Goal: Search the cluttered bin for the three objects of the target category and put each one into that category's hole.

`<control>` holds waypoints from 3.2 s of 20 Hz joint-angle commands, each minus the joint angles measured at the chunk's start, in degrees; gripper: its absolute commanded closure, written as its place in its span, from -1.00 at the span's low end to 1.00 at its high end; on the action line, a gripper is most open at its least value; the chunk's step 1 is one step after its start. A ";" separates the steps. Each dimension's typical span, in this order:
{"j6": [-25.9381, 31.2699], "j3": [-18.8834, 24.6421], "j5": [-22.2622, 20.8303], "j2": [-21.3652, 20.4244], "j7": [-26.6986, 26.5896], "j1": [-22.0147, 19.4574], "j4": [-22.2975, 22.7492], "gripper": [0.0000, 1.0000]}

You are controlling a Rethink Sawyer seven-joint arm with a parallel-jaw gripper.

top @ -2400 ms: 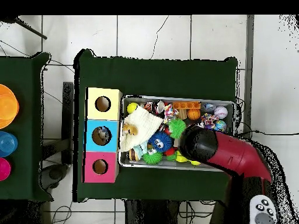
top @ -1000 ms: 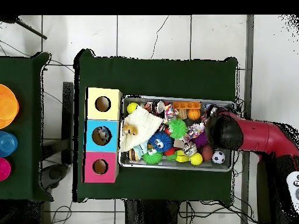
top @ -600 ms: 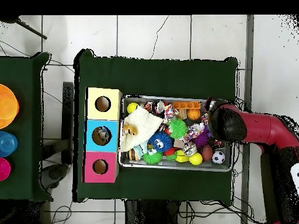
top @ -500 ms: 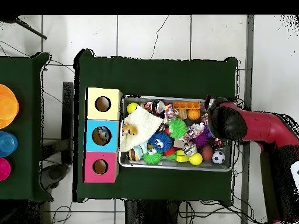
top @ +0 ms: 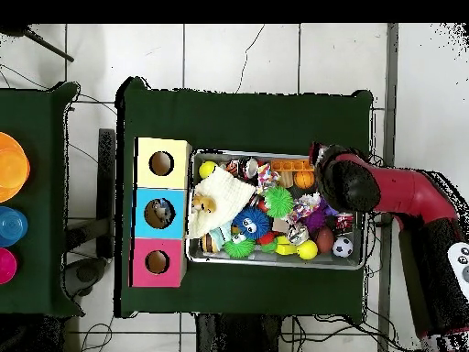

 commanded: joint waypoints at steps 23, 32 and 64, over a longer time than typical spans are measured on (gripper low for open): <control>5.65 3.12 -6.34 4.14 -15.67 -1.22 0.44 -1.00; 4.68 3.26 -9.02 3.60 -15.95 -1.61 1.54 -1.00; 7.33 7.70 -15.29 10.93 -26.39 -7.76 -3.53 -1.00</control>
